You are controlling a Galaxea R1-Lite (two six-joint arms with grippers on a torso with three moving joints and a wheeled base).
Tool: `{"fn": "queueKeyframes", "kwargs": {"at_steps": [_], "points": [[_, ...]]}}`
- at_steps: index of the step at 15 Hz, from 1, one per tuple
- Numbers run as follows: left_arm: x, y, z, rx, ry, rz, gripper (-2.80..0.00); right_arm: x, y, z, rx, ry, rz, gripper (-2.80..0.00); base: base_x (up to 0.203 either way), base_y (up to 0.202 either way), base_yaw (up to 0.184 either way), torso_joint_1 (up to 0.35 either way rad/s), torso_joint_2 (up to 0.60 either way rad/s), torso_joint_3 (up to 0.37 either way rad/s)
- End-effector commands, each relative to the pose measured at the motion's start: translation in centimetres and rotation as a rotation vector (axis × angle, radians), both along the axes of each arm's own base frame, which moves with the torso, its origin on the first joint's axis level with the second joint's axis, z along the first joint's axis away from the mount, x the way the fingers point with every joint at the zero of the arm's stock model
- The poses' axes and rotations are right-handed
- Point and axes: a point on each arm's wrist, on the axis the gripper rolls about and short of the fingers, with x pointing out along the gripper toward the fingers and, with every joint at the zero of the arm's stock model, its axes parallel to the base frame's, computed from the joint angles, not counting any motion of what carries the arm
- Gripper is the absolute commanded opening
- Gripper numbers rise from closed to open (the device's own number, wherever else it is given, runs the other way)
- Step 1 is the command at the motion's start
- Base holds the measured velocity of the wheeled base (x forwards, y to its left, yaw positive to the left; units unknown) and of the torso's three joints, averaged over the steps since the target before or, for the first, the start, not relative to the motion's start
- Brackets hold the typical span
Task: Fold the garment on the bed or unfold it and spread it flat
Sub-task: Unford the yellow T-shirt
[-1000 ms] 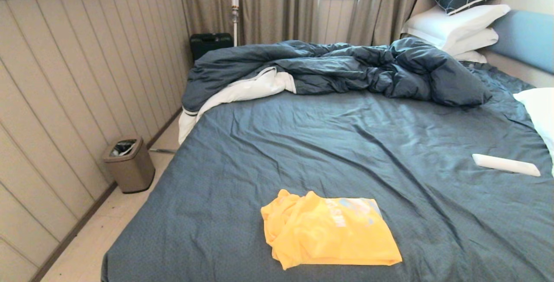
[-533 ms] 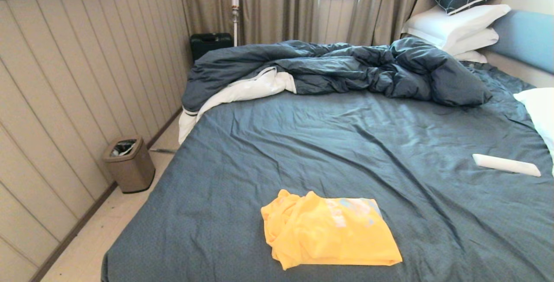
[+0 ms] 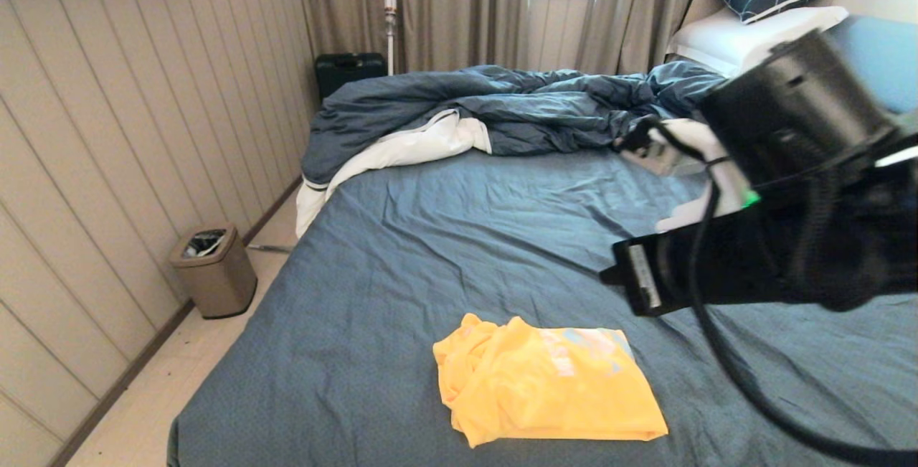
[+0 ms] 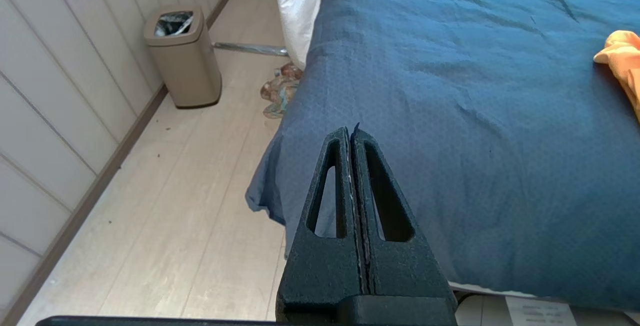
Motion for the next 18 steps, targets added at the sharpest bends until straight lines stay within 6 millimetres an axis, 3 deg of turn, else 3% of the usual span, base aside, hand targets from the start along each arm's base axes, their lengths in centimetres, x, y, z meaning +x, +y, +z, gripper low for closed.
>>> {"fn": "queueKeyframes", "kwargs": {"at_steps": [1,6,7,18], "points": [[0.0,0.0,0.0,0.0,0.002,0.001,-2.8,2.1,5.3,-4.1,-0.12,0.107,0.062,-2.8,0.0,0.0,0.0,0.0,0.0,0.0],[0.0,0.0,0.0,0.0,0.002,0.001,-2.8,2.6,9.4,-8.2,-0.267,0.205,0.142,-2.8,0.0,0.0,0.0,0.0,0.0,0.0],[0.0,0.0,0.0,0.0,0.003,0.001,-2.8,2.7,9.9,-9.0,-0.286,0.219,0.149,0.0,0.0,0.0,0.0,0.0,0.0,0.0],[0.0,0.0,0.0,0.0,0.003,0.001,-2.8,6.2,14.7,-14.7,-0.348,0.262,0.14,0.0,0.0,0.0,0.0,0.0,0.0,0.0]]}}
